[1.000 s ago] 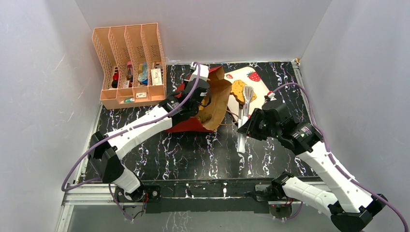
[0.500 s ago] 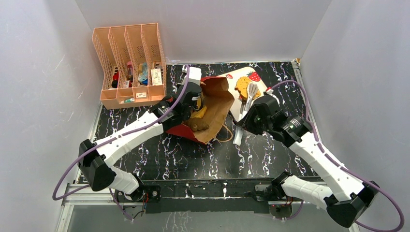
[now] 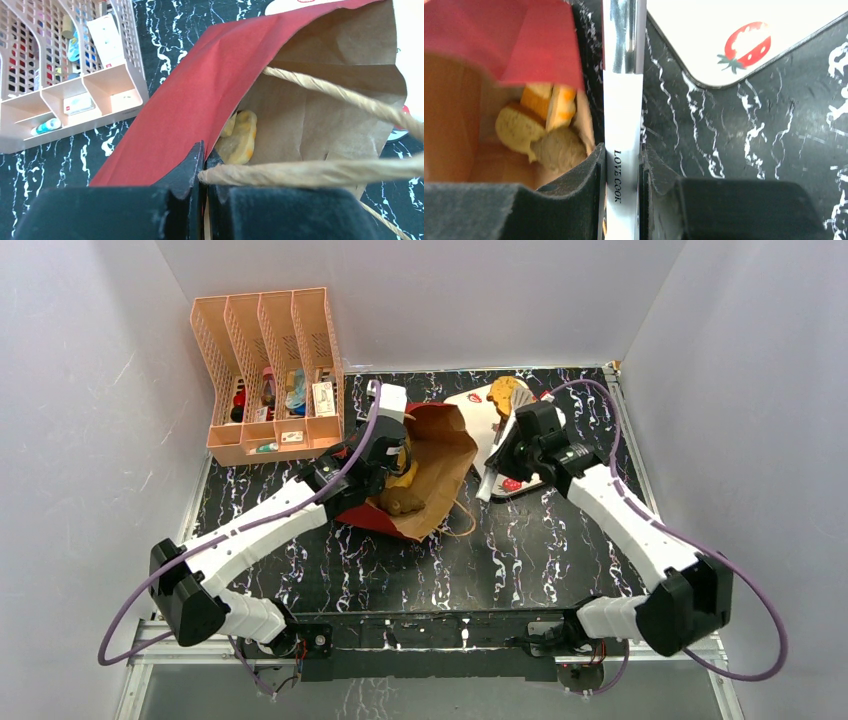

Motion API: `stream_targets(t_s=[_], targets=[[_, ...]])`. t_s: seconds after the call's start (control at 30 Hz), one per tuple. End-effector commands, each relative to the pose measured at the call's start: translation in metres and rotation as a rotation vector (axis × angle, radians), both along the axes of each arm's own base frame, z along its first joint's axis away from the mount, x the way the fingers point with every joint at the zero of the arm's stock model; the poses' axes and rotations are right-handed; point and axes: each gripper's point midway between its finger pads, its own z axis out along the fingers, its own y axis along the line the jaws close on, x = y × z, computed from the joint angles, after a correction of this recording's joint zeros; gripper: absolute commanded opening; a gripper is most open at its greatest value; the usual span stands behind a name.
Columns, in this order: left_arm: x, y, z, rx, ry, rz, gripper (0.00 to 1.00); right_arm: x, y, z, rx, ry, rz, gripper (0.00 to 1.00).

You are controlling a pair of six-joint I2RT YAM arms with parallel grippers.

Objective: Take the fake bread out of the paper bag
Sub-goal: Place the fake bread in the container.

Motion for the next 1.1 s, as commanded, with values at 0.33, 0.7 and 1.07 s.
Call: stream_targets(t_s=[0.33, 0.7, 1.07], targets=[[-0.012, 0.038, 0.022, 0.018, -0.042, 0.098, 0.00, 0.106, -0.018, -0.010, 0.052, -0.105, 0.037, 0.00], [-0.010, 0.039, 0.034, 0.020, -0.073, 0.097, 0.00, 0.147, -0.015, -0.067, 0.032, -0.008, 0.051, 0.00], [-0.011, 0.042, 0.033, 0.030, -0.074, 0.099, 0.00, 0.178, -0.020, -0.101, 0.012, 0.082, 0.041, 0.09]])
